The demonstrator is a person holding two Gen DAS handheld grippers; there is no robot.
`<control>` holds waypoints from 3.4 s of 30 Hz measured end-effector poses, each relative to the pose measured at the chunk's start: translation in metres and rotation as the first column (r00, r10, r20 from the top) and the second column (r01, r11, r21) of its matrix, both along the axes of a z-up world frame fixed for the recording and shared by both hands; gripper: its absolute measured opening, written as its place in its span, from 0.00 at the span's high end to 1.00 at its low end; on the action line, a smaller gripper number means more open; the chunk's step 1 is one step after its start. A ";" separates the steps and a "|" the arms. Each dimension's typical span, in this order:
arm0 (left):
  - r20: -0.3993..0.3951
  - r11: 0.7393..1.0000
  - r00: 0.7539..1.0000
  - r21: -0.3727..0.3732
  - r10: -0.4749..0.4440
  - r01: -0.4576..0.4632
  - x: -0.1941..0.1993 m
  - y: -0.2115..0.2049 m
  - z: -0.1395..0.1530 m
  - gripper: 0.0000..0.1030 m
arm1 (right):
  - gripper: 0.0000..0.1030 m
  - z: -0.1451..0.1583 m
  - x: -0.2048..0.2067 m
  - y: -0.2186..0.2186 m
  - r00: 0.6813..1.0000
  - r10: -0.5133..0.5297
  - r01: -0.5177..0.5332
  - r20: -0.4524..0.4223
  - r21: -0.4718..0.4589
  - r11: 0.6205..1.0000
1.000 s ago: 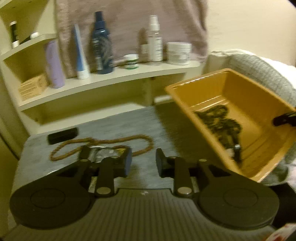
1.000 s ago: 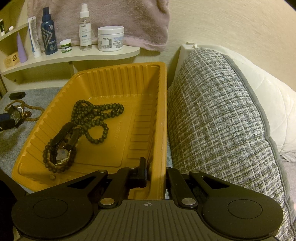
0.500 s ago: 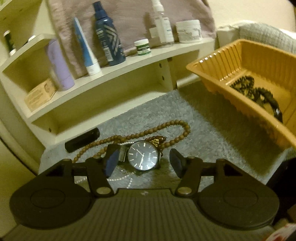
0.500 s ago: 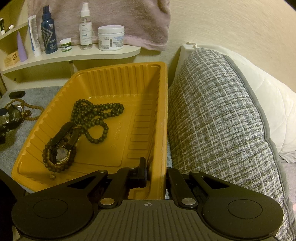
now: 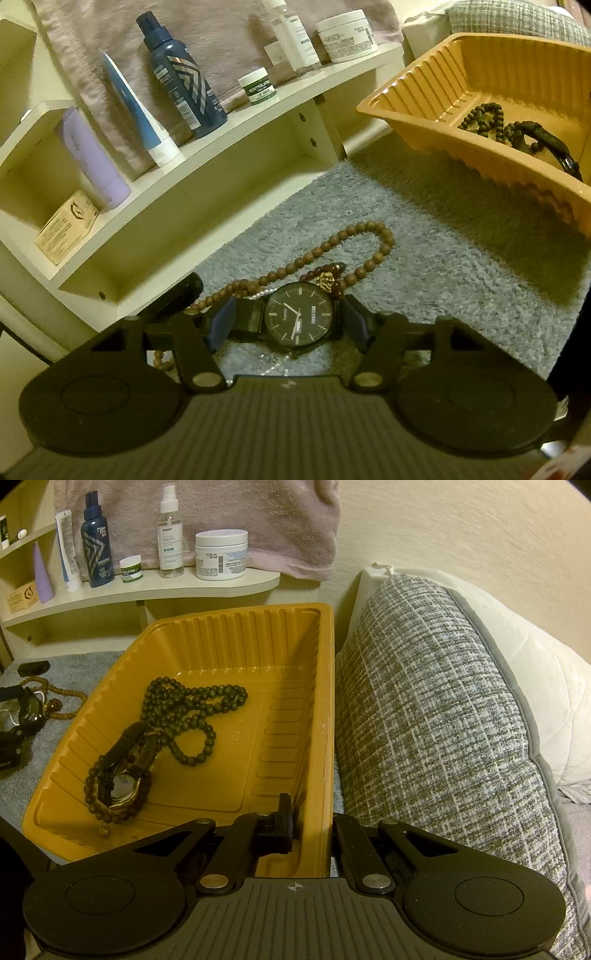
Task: Organize jewelry
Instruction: 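Return the left gripper to the stand above the black wristwatch, then close the left gripper on the wristwatch strap and lift it, then carry the wristwatch into the orange tray and open the left gripper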
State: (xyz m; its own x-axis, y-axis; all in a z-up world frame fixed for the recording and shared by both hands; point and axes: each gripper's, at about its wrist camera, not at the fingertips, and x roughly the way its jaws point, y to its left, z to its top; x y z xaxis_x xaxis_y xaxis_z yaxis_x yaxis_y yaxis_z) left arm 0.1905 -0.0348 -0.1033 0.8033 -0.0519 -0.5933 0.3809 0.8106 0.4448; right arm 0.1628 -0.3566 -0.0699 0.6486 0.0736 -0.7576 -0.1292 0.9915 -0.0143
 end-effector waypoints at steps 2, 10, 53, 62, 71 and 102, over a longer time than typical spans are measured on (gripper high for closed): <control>-0.004 1.000 1.000 0.005 -0.006 0.006 0.000 0.000 0.000 0.41 | 0.96 0.000 0.000 0.000 1.000 0.000 0.000 0.000 0.000 1.000; -0.063 0.974 0.988 -0.171 0.139 -0.148 -0.007 0.014 0.008 0.44 | 0.96 0.000 0.000 0.000 1.000 0.000 0.000 -0.001 0.001 1.000; -0.113 0.862 0.978 -0.462 0.175 -0.208 -0.011 0.026 0.027 0.60 | 0.96 0.000 0.000 0.000 1.000 0.003 -0.003 -0.001 -0.002 1.000; -0.119 0.844 0.980 -0.497 0.162 -0.200 -0.010 0.028 0.026 0.73 | 0.96 0.000 0.000 0.000 1.000 0.002 -0.002 -0.002 -0.003 1.000; -0.132 0.838 0.975 -0.499 0.177 -0.219 -0.007 0.031 0.022 0.92 | 0.96 0.000 0.000 0.000 1.000 0.003 -0.003 -0.001 -0.002 1.000; -0.021 0.813 0.999 -0.582 -0.031 0.013 -0.012 -0.035 0.090 0.92 | 0.96 0.000 0.000 0.000 1.000 0.004 -0.004 0.000 0.003 1.000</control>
State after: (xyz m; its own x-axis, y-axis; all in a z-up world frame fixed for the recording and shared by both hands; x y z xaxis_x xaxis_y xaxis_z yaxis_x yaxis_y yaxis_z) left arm 0.1788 -0.0698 -0.0131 0.7813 -0.4118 -0.4690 0.4069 0.9059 -0.1176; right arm 0.1624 -0.3561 -0.0694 0.6484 0.0778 -0.7573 -0.1328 0.9911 -0.0119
